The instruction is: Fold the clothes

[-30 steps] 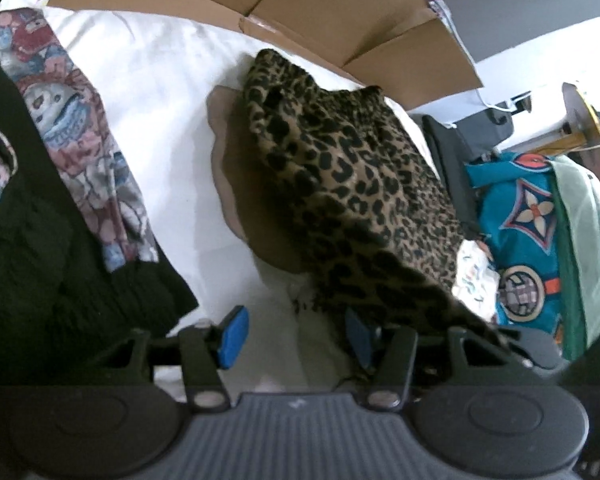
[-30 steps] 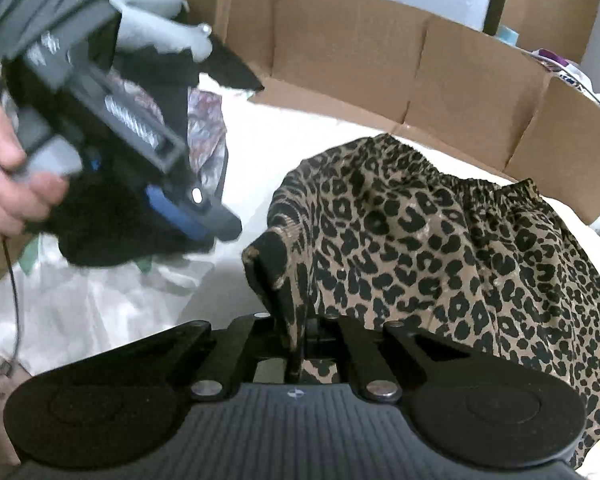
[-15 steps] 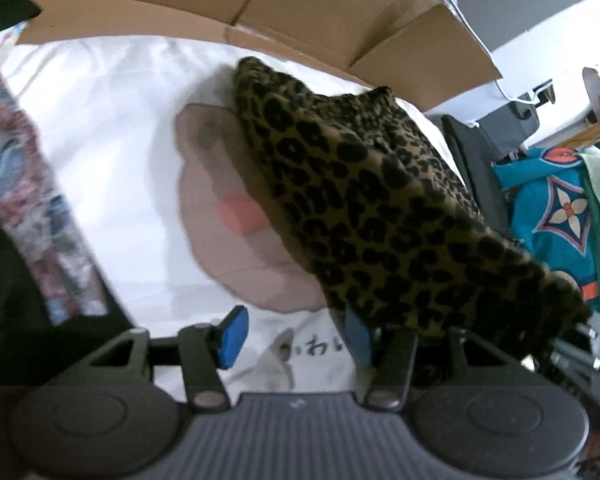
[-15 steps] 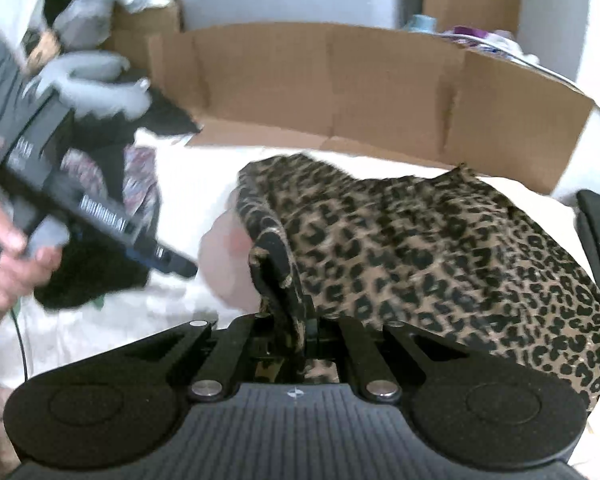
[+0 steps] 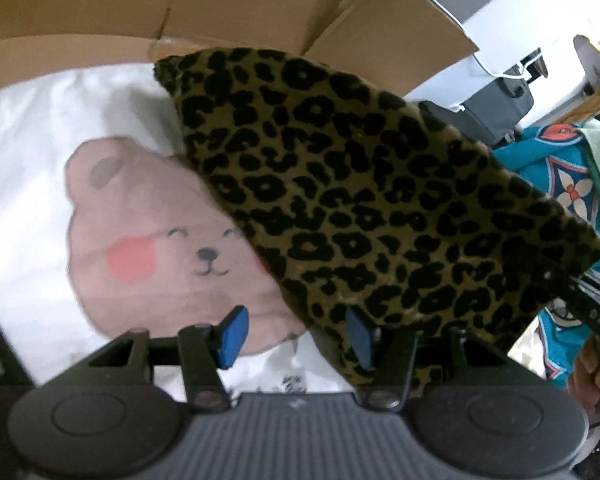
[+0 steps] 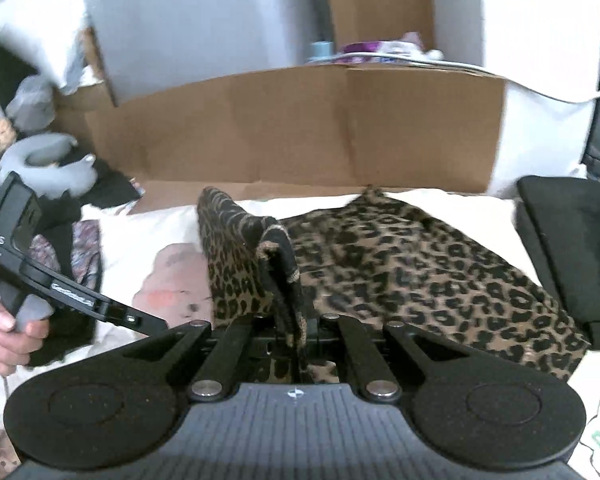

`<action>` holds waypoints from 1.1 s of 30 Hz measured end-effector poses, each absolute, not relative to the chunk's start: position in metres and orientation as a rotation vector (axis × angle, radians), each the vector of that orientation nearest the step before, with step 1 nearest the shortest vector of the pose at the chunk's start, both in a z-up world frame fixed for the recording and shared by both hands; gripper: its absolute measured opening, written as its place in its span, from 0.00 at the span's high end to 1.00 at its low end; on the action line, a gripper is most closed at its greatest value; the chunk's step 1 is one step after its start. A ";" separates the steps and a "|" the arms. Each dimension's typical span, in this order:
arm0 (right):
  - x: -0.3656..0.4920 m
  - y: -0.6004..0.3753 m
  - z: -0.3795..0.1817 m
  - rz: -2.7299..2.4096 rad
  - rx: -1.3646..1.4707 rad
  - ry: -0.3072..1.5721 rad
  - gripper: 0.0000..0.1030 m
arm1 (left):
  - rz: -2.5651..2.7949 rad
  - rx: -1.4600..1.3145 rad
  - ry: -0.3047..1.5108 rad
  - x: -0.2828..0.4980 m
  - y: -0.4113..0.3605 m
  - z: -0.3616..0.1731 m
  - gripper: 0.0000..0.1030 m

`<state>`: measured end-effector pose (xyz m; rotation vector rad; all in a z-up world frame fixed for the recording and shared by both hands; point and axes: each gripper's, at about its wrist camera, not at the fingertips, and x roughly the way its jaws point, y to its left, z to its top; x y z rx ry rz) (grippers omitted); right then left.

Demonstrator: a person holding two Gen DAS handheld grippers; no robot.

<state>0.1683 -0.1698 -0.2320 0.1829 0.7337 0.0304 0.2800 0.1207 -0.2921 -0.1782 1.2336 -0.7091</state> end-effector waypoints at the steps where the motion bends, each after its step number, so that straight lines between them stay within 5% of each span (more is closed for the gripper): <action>1: 0.167 -0.179 -0.235 0.021 0.196 0.734 0.99 | -0.709 -0.163 1.232 0.281 0.115 -0.290 0.45; 16: 0.164 -0.306 -0.273 -0.139 0.384 0.747 0.99 | -0.753 0.028 1.297 0.284 0.043 -0.296 0.45; 33: 0.163 -0.367 -0.312 -0.210 0.533 0.779 0.99 | -0.898 0.016 1.333 0.249 0.054 -0.306 0.44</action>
